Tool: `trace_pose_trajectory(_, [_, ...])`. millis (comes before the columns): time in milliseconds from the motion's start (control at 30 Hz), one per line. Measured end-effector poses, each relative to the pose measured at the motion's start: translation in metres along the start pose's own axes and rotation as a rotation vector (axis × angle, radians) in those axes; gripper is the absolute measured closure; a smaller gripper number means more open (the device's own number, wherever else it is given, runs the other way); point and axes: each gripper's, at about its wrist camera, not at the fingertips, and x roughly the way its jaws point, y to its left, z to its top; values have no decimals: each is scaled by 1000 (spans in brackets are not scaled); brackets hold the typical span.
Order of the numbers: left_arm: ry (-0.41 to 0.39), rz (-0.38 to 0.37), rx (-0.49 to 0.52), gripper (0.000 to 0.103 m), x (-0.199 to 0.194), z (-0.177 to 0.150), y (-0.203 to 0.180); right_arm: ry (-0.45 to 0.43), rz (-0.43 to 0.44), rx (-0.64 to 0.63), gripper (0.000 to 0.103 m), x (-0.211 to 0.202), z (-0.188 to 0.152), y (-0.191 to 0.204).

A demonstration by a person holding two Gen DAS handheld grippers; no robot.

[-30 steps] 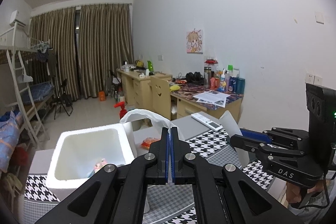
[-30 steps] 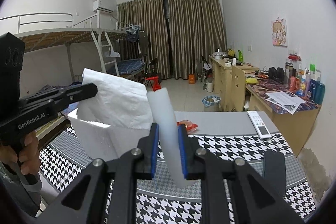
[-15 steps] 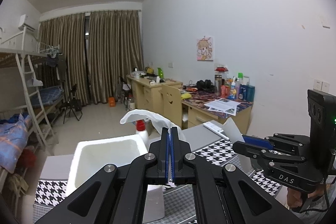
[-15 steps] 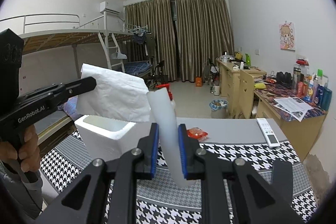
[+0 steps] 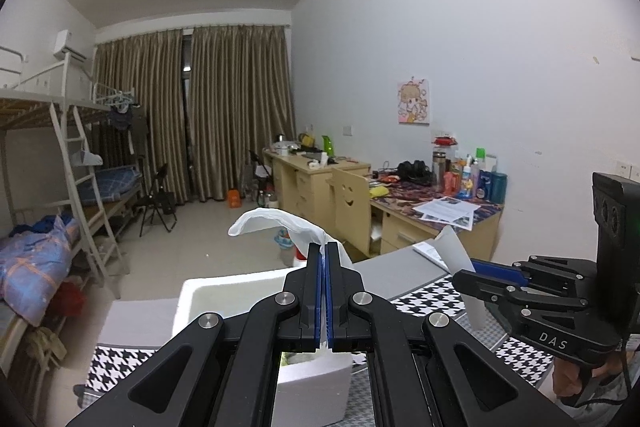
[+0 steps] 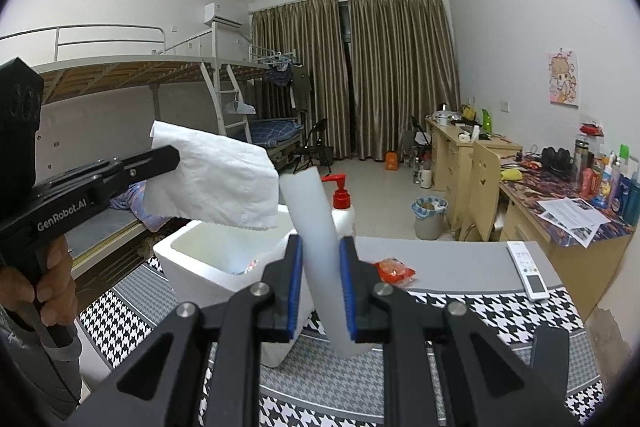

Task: Organize soft objects
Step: 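Carry the tissue and foam roll with both grippers over the foam box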

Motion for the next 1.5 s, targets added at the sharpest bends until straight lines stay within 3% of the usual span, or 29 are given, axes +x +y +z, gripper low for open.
trace_pose_trajectory(967, [-13,139,-50,102,-1,-1,46,37,95,-40,81,45,23,36])
trace_pose_trajectory(1500, [22,141,-60,102,9,-11,53,80,113,-43,81,66,24,53])
